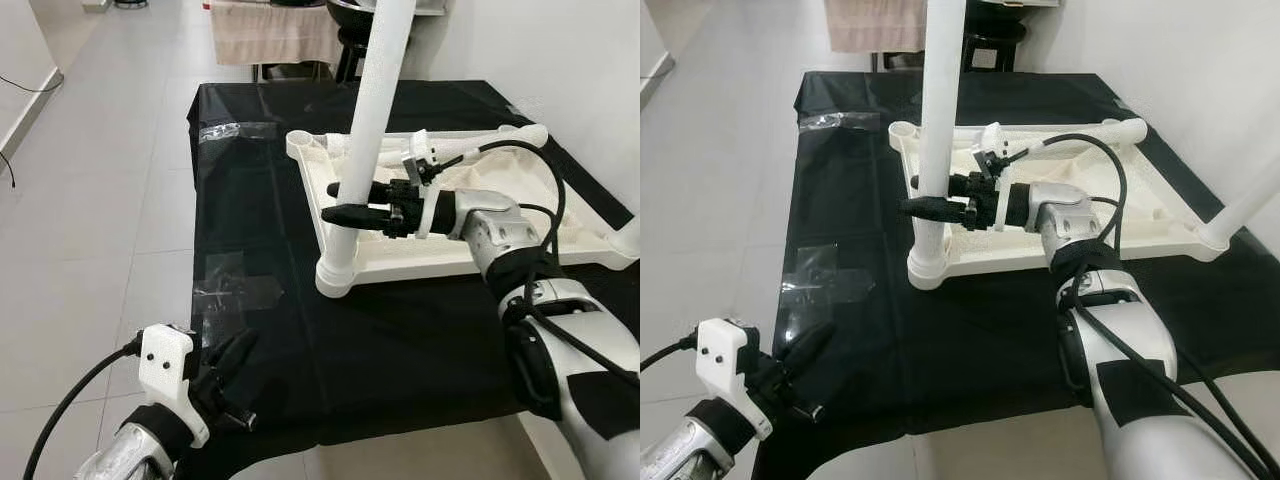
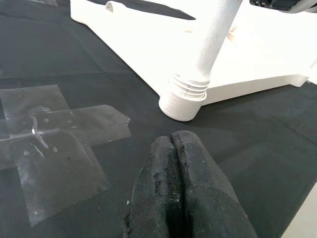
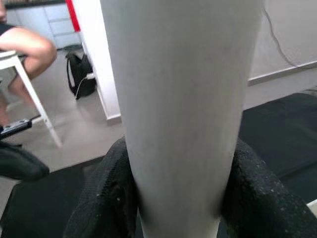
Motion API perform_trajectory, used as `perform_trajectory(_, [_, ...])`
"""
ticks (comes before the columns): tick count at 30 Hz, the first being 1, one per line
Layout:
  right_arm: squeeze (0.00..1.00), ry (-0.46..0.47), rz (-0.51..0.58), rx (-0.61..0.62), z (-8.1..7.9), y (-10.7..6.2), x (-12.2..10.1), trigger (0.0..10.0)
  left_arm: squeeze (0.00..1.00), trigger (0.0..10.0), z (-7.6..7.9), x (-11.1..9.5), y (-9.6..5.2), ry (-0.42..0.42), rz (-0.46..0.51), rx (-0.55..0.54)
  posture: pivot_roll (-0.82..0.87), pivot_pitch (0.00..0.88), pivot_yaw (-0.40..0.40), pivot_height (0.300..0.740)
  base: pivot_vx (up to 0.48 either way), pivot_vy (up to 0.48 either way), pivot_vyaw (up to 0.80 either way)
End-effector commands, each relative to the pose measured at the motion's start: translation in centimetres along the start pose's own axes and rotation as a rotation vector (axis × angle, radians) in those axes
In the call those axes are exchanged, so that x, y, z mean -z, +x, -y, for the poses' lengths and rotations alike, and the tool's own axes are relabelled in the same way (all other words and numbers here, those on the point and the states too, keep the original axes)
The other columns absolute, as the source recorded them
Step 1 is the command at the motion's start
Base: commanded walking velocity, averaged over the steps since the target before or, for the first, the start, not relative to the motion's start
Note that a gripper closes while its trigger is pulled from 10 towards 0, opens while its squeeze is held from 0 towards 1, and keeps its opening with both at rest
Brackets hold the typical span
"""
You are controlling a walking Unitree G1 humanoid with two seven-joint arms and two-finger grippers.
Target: Building children table
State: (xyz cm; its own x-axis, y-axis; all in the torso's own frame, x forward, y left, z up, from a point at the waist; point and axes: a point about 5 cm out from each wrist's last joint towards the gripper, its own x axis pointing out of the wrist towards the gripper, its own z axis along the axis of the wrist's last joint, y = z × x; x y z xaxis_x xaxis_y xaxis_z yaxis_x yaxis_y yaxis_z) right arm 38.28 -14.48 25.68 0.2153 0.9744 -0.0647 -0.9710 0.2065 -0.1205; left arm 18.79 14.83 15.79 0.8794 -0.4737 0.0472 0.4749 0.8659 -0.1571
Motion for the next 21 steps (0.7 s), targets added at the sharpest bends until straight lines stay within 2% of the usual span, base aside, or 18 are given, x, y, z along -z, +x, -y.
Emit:
perform_trajectory(1, [0.0, 0.022, -0.049, -0.026, -0.3, -0.4, 1.2, 0.0, 0.0, 10.0, 0.2, 0.6, 0.0, -0.029, -0.015, 0.016, 0.1, 0.119, -0.119, 0.74, 0.0, 0.0, 0.0])
perform_trajectory(4, [0.0, 0.02, -0.076, -0.01, -0.5, -1.1, 1.9, 0.0, 0.0, 10.0, 0.4, 0.7, -0.1, -0.036, -0.021, 0.029, 0.08, 0.12, -0.111, 0.74, 0.0, 0.0, 0.0])
perform_trajectory(7, [0.0, 0.003, -0.102, 0.093, -0.8, -2.8, 3.4, 0.0, 0.0, 10.0, 1.0, 1.2, -0.1, -0.049, -0.028, 0.041, 0.02, 0.113, -0.114, 0.74, 0.0, 0.0, 0.0])
perform_trajectory(8, [0.0, 0.003, -0.102, 0.093, -0.8, -2.8, 3.4, 0.0, 0.0, 10.0, 1.0, 1.2, -0.1, -0.049, -0.028, 0.041, 0.02, 0.113, -0.114, 0.74, 0.0, 0.0, 0.0])
perform_trajectory(9, [0.0, -0.006, -0.098, 0.154, -1.0, -3.2, 3.8, 0.0, 0.0, 10.0, 1.2, 1.3, 0.0, -0.05, -0.029, 0.043, 0.01, 0.113, -0.116, 0.74, 0.0, 0.0, 0.0])
perform_trajectory(11, [0.0, -0.006, -0.098, 0.154, -1.0, -3.2, 3.8, 0.0, 0.0, 10.0, 1.2, 1.3, 0.0, -0.05, -0.029, 0.043, 0.01, 0.113, -0.116, 0.74, 0.0, 0.0, 0.0])
perform_trajectory(12, [0.0, 0.009, -0.094, 0.397, -2.5, -1.9, 6.0, 0.0, 0.0, 10.0, 1.2, 1.4, 0.1, -0.054, -0.028, 0.044, -0.03, 0.118, -0.13, 0.74, 0.0, 0.0, 0.0])
perform_trajectory(13, [0.0, 0.119, -0.05, 0.766, -5.5, -0.5, 8.0, 0.0, 0.0, 10.0, 1.2, 1.4, 0.2, -0.057, -0.026, 0.05, -0.06, 0.125, -0.113, 0.74, 0.0, 0.0, 0.0])
perform_trajectory(14, [0.0, 0.119, -0.05, 0.766, -5.5, -0.5, 8.0, 0.0, 0.0, 10.0, 1.2, 1.4, 0.2, -0.057, -0.026, 0.05, -0.06, 0.125, -0.113, 0.74, 0.0, 0.0, 0.0])
perform_trajectory(15, [0.0, 0.235, -0.055, 1.099, -8.1, -1.7, 9.2, 0.0, 0.0, 10.0, 1.1, 1.4, 0.2, -0.06, -0.024, 0.054, -0.06, 0.128, -0.107, 0.74, 0.0, 0.0, 0.0])
perform_trajectory(16, [0.0, 0.235, -0.055, 1.099, -8.1, -1.7, 9.2, 0.0, 0.0, 10.0, 1.1, 1.4, 0.2, -0.06, -0.024, 0.054, -0.06, 0.128, -0.107, 0.74, 0.0, 0.0, 0.0])
perform_trajectory(17, [0.0, 0.309, -0.074, 1.191, -11.4, -1.1, 10.5, 0.0, 0.0, 10.0, 1.0, 1.3, 0.5, -0.06, -0.023, 0.064, -0.06, 0.14, -0.09, 0.74, 0.0, 0.0, 0.0])
perform_trajectory(18, [0.0, 0.32, -0.088, 1.142, -13.1, 0.5, 11.0, 0.0, 0.0, 10.0, 1.0, 1.2, 0.8, -0.055, -0.024, 0.077, -0.06, 0.137, -0.072, 0.74, 0.0, 0.0, 0.0])
perform_trajectory(19, [0.0, 0.306, -0.092, 1.064, -14.0, 1.8, 11.2, 0.0, 0.0, 10.0, 0.9, 1.2, 1.0, -0.052, -0.025, 0.085, -0.06, 0.137, -0.072, 0.74, 0.0, 0.0, 0.0])
perform_trajectory(20, [0.0, 0.253, -0.086, 0.995, -13.4, 2.5, 10.9, 0.0, 0.0, 10.0, 0.9, 1.2, 1.1, -0.043, -0.028, 0.1, -0.05, 0.131, -0.07, 0.74, 0.0, 0.0, 0.0])
perform_trajectory(21, [0.0, 0.253, -0.086, 0.995, -13.4, 2.5, 10.9, 0.0, 0.0, 10.0, 0.9, 1.2, 1.1, -0.043, -0.028, 0.1, -0.05, 0.131, -0.07, 0.74, 0.0, 0.0, 0.0])
